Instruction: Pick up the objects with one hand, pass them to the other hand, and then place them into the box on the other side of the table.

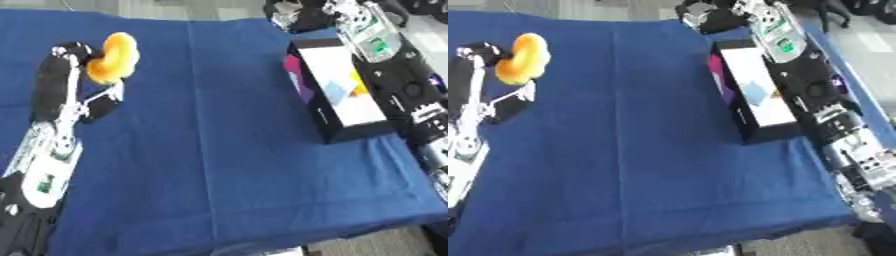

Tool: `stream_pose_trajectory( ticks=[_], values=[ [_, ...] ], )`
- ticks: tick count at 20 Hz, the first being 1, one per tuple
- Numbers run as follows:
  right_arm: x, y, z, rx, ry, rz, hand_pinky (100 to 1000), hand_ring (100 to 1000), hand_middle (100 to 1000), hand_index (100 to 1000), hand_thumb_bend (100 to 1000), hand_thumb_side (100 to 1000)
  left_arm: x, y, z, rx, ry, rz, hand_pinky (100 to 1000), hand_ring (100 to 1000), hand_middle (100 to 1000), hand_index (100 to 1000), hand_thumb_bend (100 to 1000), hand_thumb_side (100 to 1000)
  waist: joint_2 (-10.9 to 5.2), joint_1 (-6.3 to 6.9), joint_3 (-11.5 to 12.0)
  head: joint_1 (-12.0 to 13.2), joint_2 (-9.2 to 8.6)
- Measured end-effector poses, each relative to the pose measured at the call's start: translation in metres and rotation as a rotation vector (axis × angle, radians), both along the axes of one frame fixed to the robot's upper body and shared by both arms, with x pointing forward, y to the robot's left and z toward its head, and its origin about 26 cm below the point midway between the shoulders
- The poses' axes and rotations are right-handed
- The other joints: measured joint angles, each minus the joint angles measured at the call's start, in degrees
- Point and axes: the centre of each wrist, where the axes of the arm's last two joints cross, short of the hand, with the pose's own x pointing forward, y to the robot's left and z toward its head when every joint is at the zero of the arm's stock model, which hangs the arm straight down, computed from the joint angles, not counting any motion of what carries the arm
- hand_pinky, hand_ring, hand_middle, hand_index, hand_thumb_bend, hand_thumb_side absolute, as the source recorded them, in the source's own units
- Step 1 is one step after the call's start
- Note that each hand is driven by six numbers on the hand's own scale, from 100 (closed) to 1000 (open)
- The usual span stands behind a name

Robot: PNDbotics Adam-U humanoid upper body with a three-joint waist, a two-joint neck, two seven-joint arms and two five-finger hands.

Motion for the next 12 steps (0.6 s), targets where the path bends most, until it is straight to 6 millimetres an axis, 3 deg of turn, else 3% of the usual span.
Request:
stream_pose_trajectory(
  ticks=[4,5,12],
  values=[
    [0.005,0.010,-0.004,-0.039,0.007,0.029,847,1000,1000,1000,100,169,-0.003,-0.009,-0.001,-0.025,-0.023,-0.028,667,537,451,521,100,100,0.00,-0.34,0.00,0.01,0.00],
    [0.006,0.012,-0.005,-0.050,0.011,0.037,847,1000,1000,1000,100,203,-0.004,-0.011,-0.001,-0.030,-0.029,-0.034,667,537,451,521,100,100,0.00,-0.40,0.01,0.02,0.00],
    [0.013,0.025,-0.010,-0.115,0.030,0.086,848,1000,1000,1000,100,198,-0.006,-0.019,-0.001,-0.042,-0.059,-0.052,667,538,452,521,100,100,0.07,-0.40,0.05,-0.12,0.00]
  ],
)
